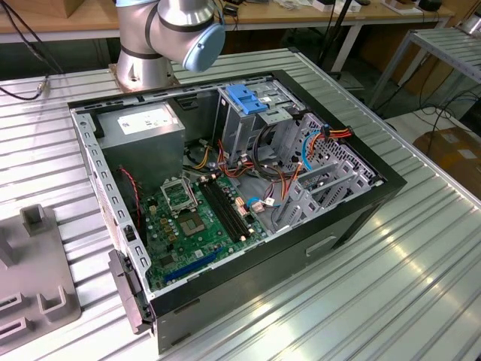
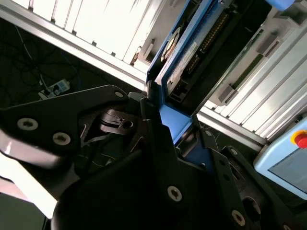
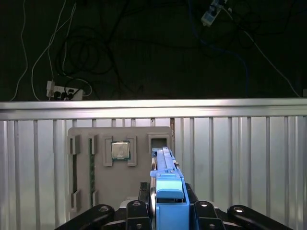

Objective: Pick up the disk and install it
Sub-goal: 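Pick up the disk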

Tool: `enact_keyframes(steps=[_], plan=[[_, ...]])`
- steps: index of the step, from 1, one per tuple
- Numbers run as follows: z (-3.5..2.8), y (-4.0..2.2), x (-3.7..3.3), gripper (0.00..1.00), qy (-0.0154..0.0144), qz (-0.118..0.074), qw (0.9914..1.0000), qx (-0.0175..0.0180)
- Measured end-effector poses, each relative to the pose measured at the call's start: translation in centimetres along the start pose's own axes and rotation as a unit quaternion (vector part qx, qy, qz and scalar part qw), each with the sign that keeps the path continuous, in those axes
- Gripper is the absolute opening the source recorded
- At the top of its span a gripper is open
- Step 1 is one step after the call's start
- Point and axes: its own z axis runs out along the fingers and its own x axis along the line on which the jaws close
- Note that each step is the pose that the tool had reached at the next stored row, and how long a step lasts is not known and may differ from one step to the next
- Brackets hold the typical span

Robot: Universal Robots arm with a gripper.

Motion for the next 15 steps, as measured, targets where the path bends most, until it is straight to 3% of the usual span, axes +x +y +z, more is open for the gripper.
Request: enact_keyframes(steps=[8,15], plan=[[-0.89,-0.01,0.00,0.37,0.0000,0.000,1.00000,0.0000],[-2.56,-0.01,0.01,0.37,0.0000,0.000,1.00000,0.0000]])
